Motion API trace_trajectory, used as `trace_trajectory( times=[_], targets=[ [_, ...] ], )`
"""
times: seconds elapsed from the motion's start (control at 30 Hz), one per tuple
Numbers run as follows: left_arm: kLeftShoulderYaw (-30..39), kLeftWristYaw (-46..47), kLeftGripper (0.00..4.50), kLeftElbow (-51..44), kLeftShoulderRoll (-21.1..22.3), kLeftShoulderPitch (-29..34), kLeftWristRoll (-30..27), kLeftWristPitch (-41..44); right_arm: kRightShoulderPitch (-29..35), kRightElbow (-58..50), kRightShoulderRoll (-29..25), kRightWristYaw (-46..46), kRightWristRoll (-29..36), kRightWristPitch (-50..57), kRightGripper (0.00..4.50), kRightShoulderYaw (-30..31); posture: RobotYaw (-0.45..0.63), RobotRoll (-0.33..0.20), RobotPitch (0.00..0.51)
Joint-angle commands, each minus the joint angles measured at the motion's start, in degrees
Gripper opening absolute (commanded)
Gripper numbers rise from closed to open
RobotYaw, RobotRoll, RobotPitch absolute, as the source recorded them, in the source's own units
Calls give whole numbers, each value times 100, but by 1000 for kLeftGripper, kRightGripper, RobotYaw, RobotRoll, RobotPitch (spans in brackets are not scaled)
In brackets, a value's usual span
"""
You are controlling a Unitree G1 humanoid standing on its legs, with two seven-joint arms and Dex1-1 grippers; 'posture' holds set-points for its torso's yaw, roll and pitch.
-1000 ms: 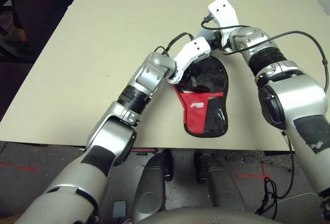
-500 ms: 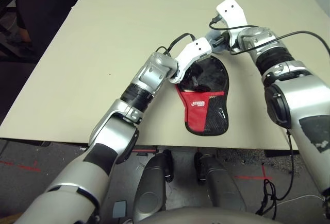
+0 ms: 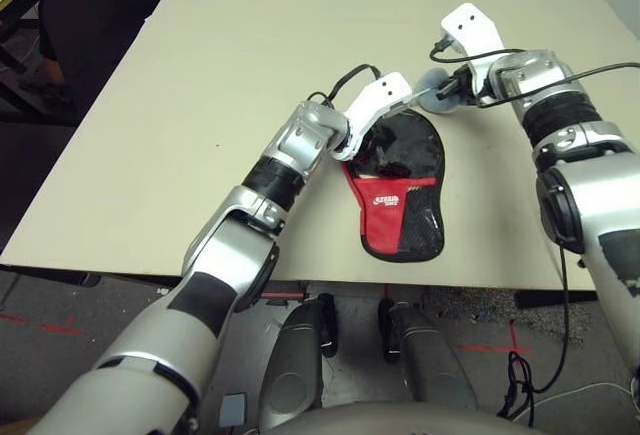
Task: Store the ping-pong paddle in its case and zip it.
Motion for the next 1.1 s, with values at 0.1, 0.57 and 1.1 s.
trace_trajectory(
  times=[0.1,0.57,1.1],
  targets=[
    [-131,2,4500,407,-112,122,99,35,508,-1210,-593,720,-255,629,20,393,-125,0,215],
    [29,95,4500,938,-170,-84,142,-278,2988,-6859,-3258,3226,493,3203,20,908,-169,0,224],
    [183,187,4500,1733,-360,-475,188,-786,5426,-10443,-5331,3480,2935,4698,20,-108,-242,0,214]
  ],
)
